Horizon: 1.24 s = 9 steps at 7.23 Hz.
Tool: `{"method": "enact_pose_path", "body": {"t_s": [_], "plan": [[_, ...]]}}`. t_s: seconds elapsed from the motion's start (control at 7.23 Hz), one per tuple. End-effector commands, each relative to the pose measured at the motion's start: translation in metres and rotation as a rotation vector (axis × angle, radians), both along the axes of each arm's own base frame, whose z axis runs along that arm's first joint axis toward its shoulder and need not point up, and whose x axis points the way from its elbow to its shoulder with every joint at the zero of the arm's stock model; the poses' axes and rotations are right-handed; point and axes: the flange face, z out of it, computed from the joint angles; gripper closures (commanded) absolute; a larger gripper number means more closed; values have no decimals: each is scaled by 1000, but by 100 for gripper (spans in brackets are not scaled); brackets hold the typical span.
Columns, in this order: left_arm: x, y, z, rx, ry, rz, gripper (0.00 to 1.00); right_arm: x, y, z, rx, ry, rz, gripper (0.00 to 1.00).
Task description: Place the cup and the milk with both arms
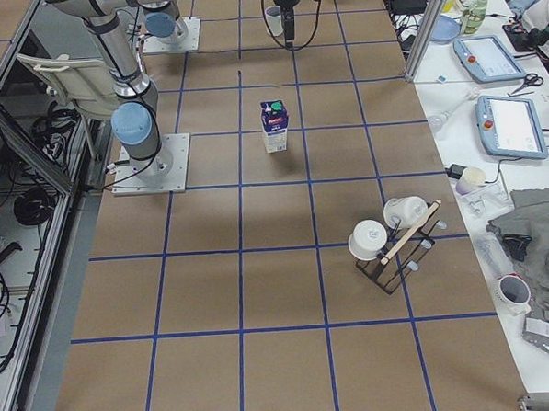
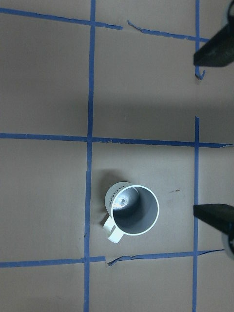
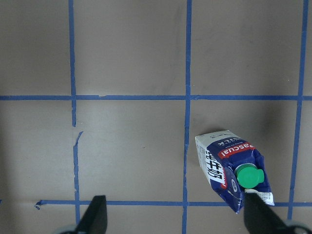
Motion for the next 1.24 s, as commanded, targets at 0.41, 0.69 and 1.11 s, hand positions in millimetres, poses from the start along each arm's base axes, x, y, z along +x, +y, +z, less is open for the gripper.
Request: {"method": "enact_pose_path", "body": {"t_s": [0.41,0.69,1.11], "plan": [[0,1,1,-3,0,1,0,1,0,-2,3,-4,1,0],[0,2,2,0,-1,1,0,1,0,-2,3,-3,1,0],[1,4,1,12,0,-7,0,1,0,-2,5,-4,3,0]]}}
